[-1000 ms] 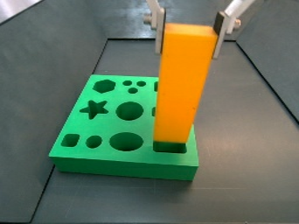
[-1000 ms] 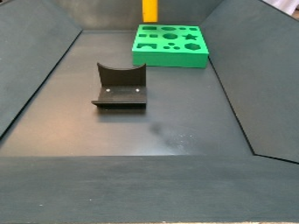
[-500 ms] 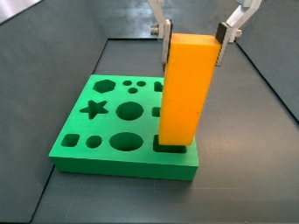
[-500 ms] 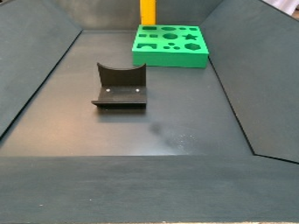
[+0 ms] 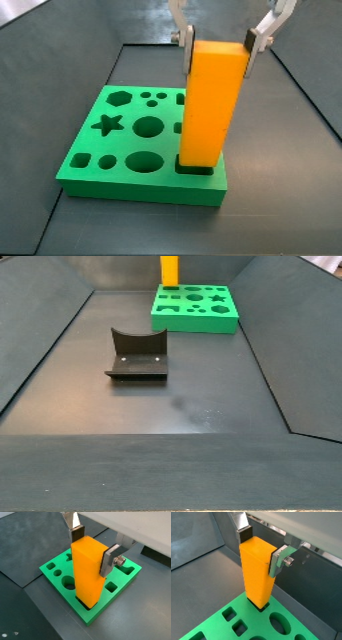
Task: Pick up the rectangle object. Move up. Move to above the board. Insert the rectangle object.
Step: Insert the rectangle object.
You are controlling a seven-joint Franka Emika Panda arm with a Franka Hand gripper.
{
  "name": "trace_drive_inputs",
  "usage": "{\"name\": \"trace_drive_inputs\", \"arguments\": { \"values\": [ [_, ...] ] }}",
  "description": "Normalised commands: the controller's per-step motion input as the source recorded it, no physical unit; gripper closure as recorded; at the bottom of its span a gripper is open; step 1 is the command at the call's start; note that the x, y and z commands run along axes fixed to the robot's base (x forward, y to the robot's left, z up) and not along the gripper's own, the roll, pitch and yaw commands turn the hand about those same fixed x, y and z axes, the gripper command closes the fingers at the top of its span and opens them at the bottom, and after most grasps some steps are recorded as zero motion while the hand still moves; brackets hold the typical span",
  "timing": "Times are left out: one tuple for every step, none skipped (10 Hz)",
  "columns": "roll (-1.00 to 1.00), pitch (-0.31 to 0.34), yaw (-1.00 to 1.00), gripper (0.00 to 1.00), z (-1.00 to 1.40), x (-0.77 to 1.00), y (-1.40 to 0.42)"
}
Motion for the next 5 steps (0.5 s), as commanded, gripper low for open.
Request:
{"name": "trace_drive_inputs", "arguments": {
  "values": [
    [0.12,0.000,0.00,1.00,-0.13,0.03,-0.02],
    [0.09,0.000,0.00,1.00,-0.05,0.05,-0.09],
    [0.07,0.000,0.00,1.00,-0.03,0.07,-0.11],
    [0.06,0.000,0.00,1.00,-0.01,0.10,-0.12],
    [0.06,0.000,0.00,1.00,-0.05,0.11,-0.09]
  ]
}}
